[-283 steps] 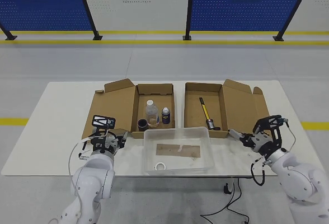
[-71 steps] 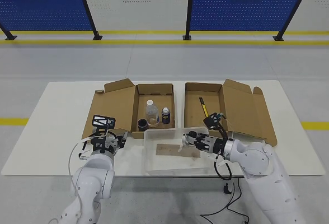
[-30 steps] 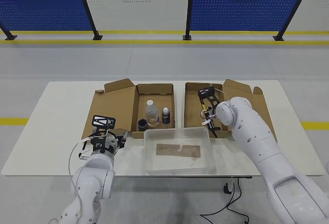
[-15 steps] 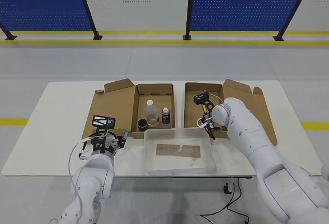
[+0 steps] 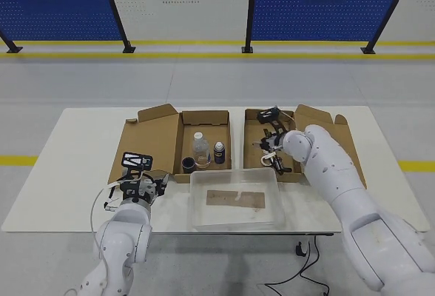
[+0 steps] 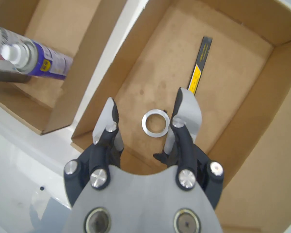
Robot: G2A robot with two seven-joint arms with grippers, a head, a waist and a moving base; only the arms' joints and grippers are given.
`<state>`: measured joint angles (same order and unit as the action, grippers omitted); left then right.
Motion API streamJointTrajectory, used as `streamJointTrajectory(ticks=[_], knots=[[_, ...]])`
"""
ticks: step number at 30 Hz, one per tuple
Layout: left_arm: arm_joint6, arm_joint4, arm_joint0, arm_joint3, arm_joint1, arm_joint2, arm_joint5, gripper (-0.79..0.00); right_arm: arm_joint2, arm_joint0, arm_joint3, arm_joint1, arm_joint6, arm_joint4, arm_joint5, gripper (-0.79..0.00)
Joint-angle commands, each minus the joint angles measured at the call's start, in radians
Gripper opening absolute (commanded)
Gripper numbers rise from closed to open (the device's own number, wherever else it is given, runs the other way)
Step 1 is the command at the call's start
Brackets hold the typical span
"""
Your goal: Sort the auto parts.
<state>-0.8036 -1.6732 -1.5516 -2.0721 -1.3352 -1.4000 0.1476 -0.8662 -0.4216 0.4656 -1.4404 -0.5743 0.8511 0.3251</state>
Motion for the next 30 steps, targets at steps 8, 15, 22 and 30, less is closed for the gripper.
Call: streamJointTrajectory(ticks=[8, 15, 22, 30], knots=[[0.0, 0.0, 0.0, 0.0, 0.0, 0.0, 0.0, 0.0, -0.225, -0.276, 0.412, 0.129, 0.153, -0.019, 0.003, 0.0], [0.0, 0.0, 0.0, 0.0, 0.0, 0.0, 0.0, 0.0, -0.515, -0.742, 1.063, 0.218, 0.079, -0.043, -0.084, 0.0], [0.0, 0.0, 0.0, 0.0, 0.0, 0.0, 0.0, 0.0, -0.699, -0.991, 1.326, 0.242, 0.109, -0.104, -0.117, 0.0], [0.0, 0.0, 0.0, 0.0, 0.0, 0.0, 0.0, -0.001, -0.778, -1.125, 1.446, 0.246, 0.119, -0.093, -0.227, -0.001]])
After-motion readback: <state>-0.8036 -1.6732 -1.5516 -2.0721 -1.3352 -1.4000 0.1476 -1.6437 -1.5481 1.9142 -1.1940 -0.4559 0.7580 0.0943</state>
